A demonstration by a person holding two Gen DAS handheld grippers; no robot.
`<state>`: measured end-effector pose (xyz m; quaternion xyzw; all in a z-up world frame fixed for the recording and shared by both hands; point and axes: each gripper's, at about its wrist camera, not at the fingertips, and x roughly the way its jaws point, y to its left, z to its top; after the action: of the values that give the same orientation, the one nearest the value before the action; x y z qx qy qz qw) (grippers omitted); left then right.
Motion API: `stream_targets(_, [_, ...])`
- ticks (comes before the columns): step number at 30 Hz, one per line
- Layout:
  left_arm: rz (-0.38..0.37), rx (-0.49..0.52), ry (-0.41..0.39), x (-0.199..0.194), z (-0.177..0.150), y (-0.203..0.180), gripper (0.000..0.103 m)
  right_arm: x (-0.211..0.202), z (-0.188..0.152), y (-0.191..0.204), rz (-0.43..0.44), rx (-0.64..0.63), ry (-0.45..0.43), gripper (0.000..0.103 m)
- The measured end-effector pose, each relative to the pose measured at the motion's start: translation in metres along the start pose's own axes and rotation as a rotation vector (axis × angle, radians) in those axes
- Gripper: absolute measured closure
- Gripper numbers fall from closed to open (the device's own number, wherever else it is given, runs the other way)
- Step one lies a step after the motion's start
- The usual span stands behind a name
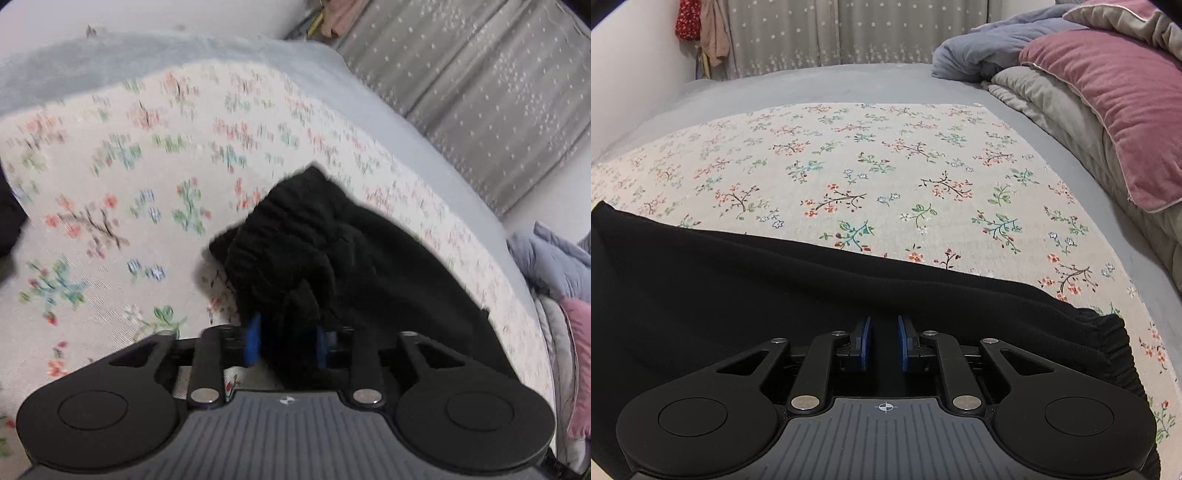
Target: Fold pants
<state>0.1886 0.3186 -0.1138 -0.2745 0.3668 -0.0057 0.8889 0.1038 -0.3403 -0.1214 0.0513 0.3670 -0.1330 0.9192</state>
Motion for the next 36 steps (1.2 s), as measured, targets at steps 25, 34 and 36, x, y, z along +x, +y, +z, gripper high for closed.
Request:
stream_targets(25, [0.207,0.008,-0.113,0.015,0.038,-0.053,0.067,-0.001,0.0,0.011,-0.028,-0.049,0.006,0.085])
stream_targets(34, [-0.15,0.03,-0.274,-0.009,0.029,0.012,0.066,-0.002,0.002,-0.01,0.008,0.059,0.019,0.099])
stream_targets(36, [-0.016,0.053,-0.097,0.017,0.015,0.031,0.065,-0.003,0.0,-0.009,0.009,0.053,0.022,0.099])
